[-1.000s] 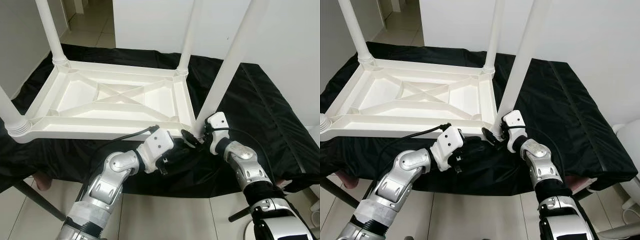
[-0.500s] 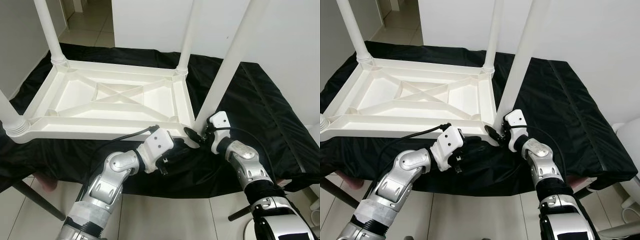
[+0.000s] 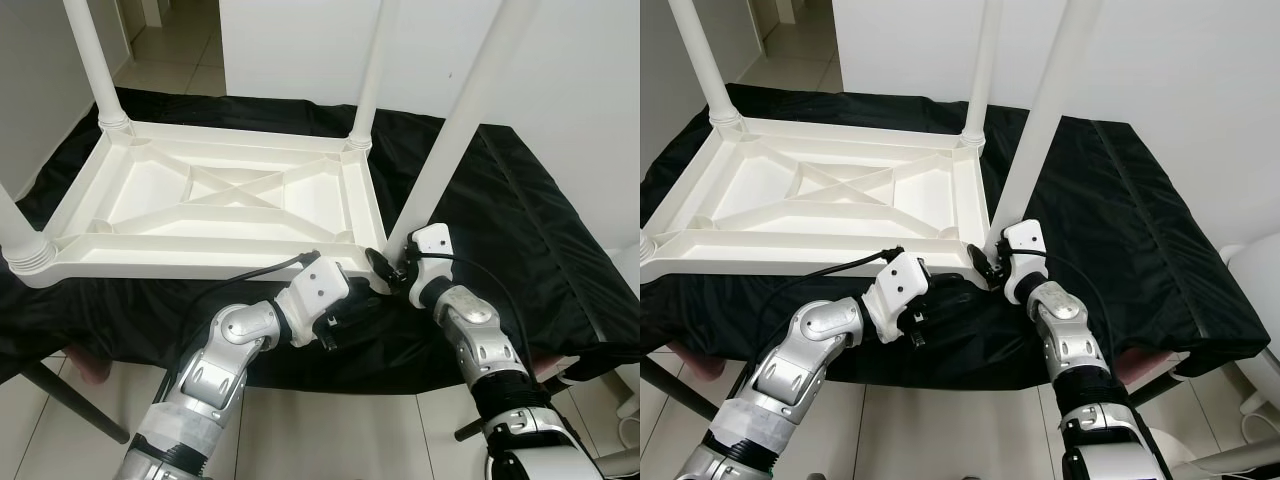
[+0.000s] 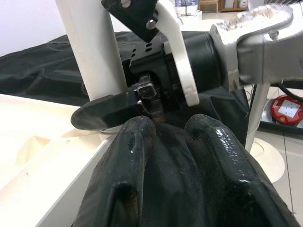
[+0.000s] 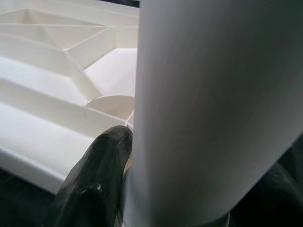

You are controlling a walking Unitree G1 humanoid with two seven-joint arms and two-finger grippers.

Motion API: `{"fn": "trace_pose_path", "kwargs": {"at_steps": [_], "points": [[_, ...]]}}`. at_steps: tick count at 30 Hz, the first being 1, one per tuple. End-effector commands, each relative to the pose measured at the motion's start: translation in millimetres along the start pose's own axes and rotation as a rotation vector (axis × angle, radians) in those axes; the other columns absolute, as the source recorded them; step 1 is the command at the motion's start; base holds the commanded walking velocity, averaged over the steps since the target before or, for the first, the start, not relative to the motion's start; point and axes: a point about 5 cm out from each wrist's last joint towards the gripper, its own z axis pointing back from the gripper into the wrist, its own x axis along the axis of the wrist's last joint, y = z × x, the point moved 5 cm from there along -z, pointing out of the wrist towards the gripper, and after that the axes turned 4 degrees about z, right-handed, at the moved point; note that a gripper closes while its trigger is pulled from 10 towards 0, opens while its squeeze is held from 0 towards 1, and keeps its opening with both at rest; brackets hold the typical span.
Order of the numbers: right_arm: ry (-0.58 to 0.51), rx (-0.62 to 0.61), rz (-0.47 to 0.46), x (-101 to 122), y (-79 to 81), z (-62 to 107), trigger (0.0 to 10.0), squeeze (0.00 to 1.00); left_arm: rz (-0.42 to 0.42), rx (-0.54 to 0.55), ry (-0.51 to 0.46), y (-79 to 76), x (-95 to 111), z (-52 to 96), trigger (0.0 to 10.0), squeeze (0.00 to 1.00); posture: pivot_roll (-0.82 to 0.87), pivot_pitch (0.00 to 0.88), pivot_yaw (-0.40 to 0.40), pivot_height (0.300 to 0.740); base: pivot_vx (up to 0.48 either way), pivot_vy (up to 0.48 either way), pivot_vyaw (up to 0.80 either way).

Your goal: Building children table

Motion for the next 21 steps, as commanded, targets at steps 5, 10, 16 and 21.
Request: {"fn": "trace_pose_path", "kwargs": {"at_steps": [5, 10, 16, 21], "points": [[0.096, -0.267, -0.108, -22, -3.3, 11.2, 10.0, 0.0, -0.011, 0.055, -0.001, 3.5, 2, 0.7, 10.0, 0.0, 0.03, 0.069, -0.067, 0.74, 0.0, 0.0, 0.0], [0.099, -0.344, -0.133, -22, 2.4, 14.5, 10.0, 0.0, -0.01, 0.054, 0.002, 2.7, 1, 1.2, 10.0, 0.0, 0.03, 0.069, -0.068, 0.74, 0.0, 0.0, 0.0], [0.066, -0.507, -0.173, -11, 19.4, 17.7, 10.0, 0.0, -0.008, 0.056, 0.001, 2.5, 2, 0.2, 10.0, 0.0, 0.04, 0.07, -0.074, 0.74, 0.0, 0.0, 0.0], [0.037, -0.467, -0.189, -4, 23.5, 16.5, 10.0, 0.0, -0.013, 0.052, 0.006, 1.5, 1, 0.5, 10.0, 0.0, 0.04, 0.061, -0.077, 0.74, 0.0, 0.0, 0.0]]}}
